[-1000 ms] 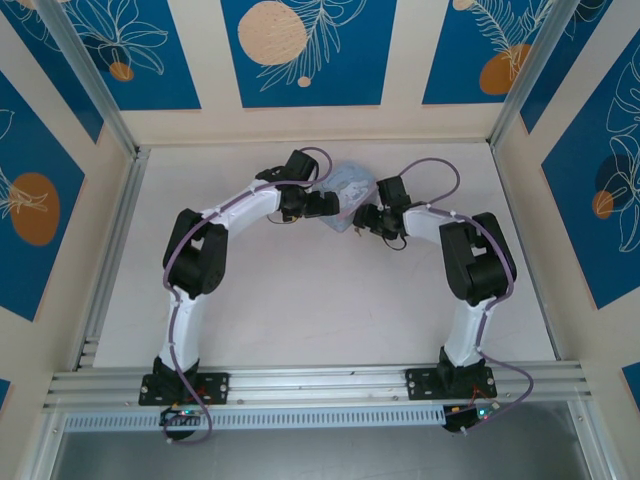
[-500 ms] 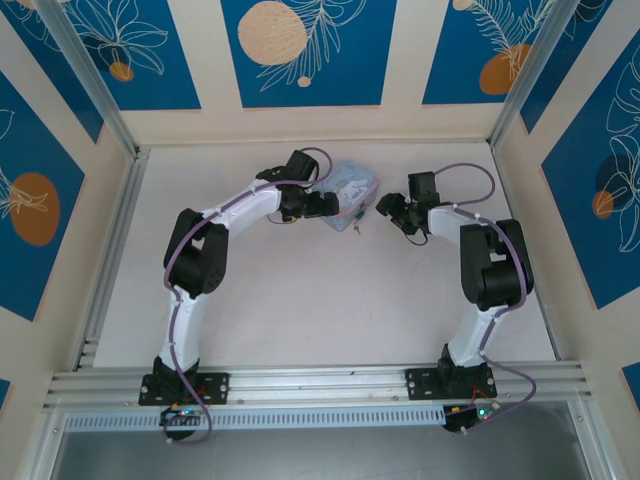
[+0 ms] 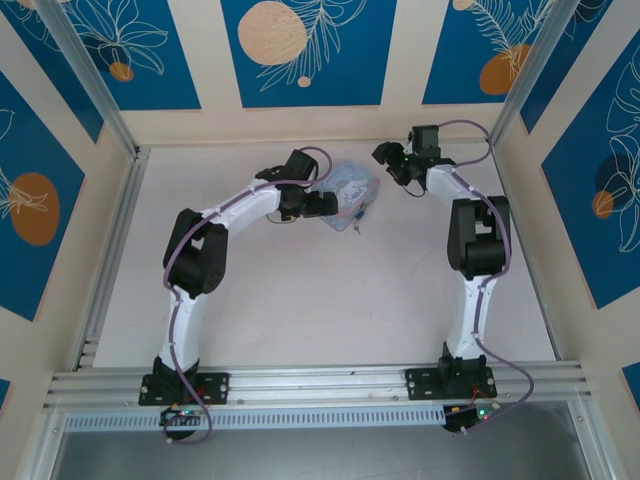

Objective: Unlock the padlock with the key

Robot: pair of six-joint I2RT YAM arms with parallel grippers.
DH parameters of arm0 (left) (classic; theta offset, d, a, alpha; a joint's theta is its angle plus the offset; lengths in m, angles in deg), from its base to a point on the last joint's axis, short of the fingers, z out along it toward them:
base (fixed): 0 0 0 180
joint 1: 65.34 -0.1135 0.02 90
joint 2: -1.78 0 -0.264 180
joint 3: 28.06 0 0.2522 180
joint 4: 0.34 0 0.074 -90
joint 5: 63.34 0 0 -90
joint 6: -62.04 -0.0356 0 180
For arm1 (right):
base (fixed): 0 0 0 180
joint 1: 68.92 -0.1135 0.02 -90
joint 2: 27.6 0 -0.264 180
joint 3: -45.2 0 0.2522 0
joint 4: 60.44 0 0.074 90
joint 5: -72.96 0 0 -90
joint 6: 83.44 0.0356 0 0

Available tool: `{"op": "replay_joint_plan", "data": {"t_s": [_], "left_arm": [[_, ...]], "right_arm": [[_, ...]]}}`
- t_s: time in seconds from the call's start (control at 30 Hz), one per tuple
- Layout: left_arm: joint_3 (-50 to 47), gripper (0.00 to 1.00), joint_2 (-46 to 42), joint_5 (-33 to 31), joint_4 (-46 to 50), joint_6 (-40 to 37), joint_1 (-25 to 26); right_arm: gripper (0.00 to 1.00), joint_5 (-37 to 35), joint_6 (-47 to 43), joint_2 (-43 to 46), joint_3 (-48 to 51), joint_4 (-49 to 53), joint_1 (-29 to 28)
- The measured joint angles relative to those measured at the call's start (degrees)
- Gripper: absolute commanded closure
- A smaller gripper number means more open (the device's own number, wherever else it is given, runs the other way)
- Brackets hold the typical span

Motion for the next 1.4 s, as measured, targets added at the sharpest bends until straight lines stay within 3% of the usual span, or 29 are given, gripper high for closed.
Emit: {"op": "replay_joint_plan", "data": {"t_s": [0.33,0.8,1.0,1.23,1.4], "left_arm": [[-7.7,0.01,-5.2,-0.8,-1.1,-0.8,-2.7],[-25.0,0.01,-17.2,-3.1,-5.5,-0.8,-7.4],[-31.2,0.01,-21.7,-3.7,-8.1,-0.6,-7.6],[-32.1,0.01,-22.1,-3.7,-10.2,-0.6,-7.6],[-31.8,0.01,-21.7,-3.6,-10.5,-0.7,-7.6]], "right_arm": [[0.52,5.6,-2.2,-5.2,-2.8,2.5,-4.2],[0.57,2.7,-1.6,2.7,12.1,-6.8,-12.5],[0.43,-1.2,0.5,7.5,19.7,-10.8,-15.6],[0.42,-9.6,4.4,19.2,33.6,-11.7,-18.0],[0.33,-12.4,6.0,23.7,39.4,-13.3,-19.8]]}}
